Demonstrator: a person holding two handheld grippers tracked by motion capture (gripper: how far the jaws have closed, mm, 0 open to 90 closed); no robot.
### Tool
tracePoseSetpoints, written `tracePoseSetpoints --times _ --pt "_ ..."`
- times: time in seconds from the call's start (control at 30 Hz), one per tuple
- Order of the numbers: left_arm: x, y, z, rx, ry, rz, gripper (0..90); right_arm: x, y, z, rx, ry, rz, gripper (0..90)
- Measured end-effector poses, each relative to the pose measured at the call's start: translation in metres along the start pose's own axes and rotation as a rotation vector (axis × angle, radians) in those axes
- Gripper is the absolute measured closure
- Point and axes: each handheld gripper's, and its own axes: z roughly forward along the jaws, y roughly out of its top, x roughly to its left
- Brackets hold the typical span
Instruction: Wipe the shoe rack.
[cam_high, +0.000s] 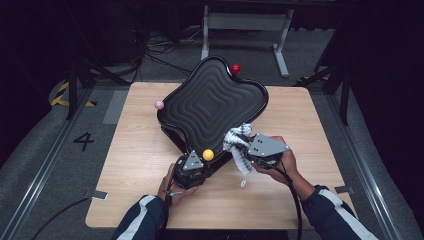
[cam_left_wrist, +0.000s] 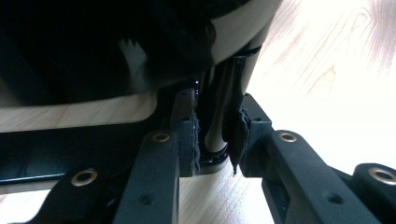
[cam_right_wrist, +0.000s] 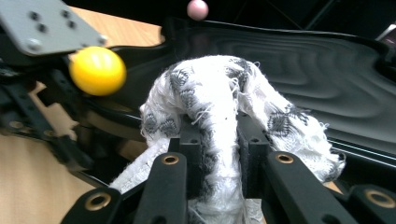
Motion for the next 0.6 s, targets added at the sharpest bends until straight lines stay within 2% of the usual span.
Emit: tracePoseSetpoints --times 0.07,0.1,0.2,0.27,0.3,0.47,0.6 --pt "0.000 0.000 0.000 0.003 0.000 0.000 73.3 0.011 0.003 0.003 -0.008 0.025 -0.010 76.5" --pt "0.000 0.000 0.000 0.001 -0.001 -0.001 73.3 0.011 0.003 0.003 -0.008 0.025 -0.010 76.5" --pt "0.000 0.000 0.000 0.001 0.000 0.001 73.3 0.024 0.006 0.006 -0.009 0.059 -0.038 76.3" --pt "0.000 0.000 0.000 -0.002 0.007 0.019 72.8 0.030 0.006 0.008 -0.012 0.073 -0.045 76.2" --pt "0.000 0.000 0.000 0.000 0.005 0.012 72.6 0.032 0.007 0.008 -0.014 0.075 -0.050 76.2" --pt "0.000 0.000 0.000 -0.003 0.005 0.006 72.8 0.027 0.003 0.008 -0.031 0.075 -0.022 76.7" --pt "-0.001 0.000 0.000 -0.001 0.005 0.009 72.9 0.018 -0.002 0.004 -0.033 0.023 -0.009 76.6"
